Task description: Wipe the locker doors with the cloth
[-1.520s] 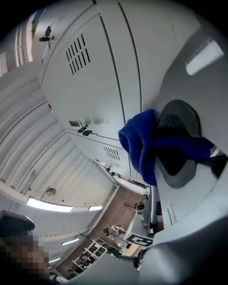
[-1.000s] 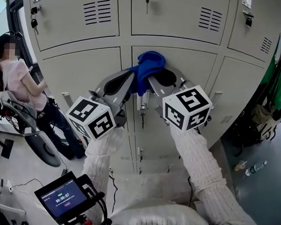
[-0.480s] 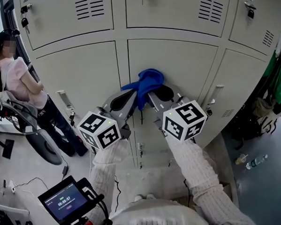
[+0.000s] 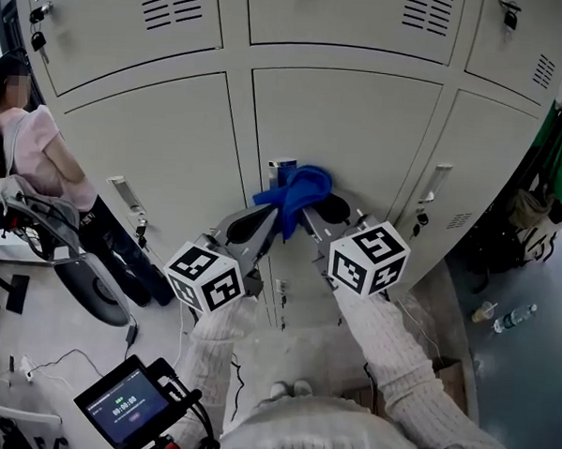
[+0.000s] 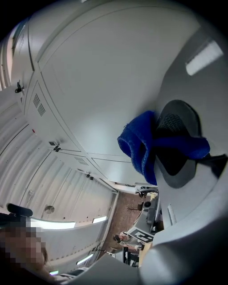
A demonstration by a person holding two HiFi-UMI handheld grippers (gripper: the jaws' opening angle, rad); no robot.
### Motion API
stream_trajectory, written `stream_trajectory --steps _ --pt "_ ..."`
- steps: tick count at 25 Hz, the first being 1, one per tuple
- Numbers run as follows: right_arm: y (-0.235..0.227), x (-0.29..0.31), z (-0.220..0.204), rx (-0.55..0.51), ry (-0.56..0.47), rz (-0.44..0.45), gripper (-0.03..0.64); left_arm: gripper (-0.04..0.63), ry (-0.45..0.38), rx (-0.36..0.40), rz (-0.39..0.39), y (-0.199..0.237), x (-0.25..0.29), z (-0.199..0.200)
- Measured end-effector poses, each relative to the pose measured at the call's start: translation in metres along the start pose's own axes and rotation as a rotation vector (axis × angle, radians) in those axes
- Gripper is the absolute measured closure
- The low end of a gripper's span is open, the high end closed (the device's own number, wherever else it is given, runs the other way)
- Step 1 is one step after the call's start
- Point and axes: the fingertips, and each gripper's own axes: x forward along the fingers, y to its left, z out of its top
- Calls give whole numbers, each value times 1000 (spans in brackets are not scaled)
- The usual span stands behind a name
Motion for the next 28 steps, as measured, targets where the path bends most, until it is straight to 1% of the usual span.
stream_trajectory --steps 4,9,15,21,25,28 --pt "-4 -4 -27 19 48 -16 568 589 27 -46 20 6 -7 -24" --pt "-8 -11 -67 73 111 -36 568 588 64 -95 41 11 -13 -53" --pt "-10 -15 -105 129 171 -45 568 588 109 -144 47 12 -15 -83" --pt "-15 -20 -144 166 268 -70 568 588 167 -183 45 9 -14 -110" --pt "-15 -22 -156 181 293 -79 568 588 186 -176 31 2 -10 -116" --pt "-15 -23 -158 184 306 -78 568 588 185 -189 29 0 -8 -118"
